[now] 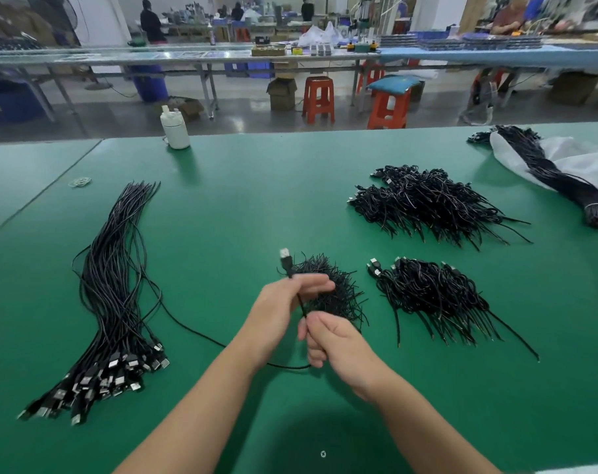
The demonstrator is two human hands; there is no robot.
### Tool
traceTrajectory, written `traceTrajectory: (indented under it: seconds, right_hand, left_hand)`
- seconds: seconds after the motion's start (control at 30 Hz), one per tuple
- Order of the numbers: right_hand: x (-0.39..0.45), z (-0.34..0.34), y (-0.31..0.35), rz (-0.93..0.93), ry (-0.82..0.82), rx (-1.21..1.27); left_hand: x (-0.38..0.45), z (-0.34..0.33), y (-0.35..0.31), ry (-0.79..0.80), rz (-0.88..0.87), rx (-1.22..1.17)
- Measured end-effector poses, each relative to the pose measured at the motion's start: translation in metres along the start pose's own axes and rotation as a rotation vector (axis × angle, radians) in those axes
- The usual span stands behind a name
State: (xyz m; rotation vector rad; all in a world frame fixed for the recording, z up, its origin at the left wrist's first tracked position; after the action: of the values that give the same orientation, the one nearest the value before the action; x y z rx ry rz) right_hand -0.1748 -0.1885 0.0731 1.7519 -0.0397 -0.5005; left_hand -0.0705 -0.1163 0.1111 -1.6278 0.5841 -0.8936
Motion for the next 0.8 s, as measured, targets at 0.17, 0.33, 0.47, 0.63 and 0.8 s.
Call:
traceTrajectory:
  seconds: [0.17, 0.33, 0.47, 0.63, 0.8]
  right_hand:
    - [0.015, -0.011, -0.004, -0.129, 0.050, 0.358]
    - [0.035, -0.016, 0.000, -0.191, 0.038, 0.373]
    - [0.038, -0.016, 0.004, -0.167, 0.068, 0.331]
    - [0.037, -0.024, 0.005, -0.120, 0.066, 0.266]
    - [0.037, -0.035, -0.009, -0.124, 0.059, 0.258]
  left_hand:
    - [0.018, 0.018, -0.031, -0.093, 0.078, -0.750]
    - [0.000, 0.038, -0.040, 0.533, 0.404, -0.195]
    - [-0.009, 0.057, -0.021, 0.544, 0.551, 0.388]
    - [-0.002, 0.064, -0.006, -0.011, 0.168, 0.644]
    - [-0.002, 0.062, 0.002, -0.082, 0.092, -0.175]
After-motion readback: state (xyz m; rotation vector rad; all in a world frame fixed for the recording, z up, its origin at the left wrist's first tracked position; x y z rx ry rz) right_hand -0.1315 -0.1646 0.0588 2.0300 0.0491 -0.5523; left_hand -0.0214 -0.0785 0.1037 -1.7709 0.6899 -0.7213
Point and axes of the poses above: each hand's wrist, its own x-axis towards the middle knuckle, its own z-axis out of the back of the hand, y = z × x, the point moved 2 cm from there along x, towards the middle knuckle, and after that the axes turned 12 degrees about -z, right-handed, at the moved point
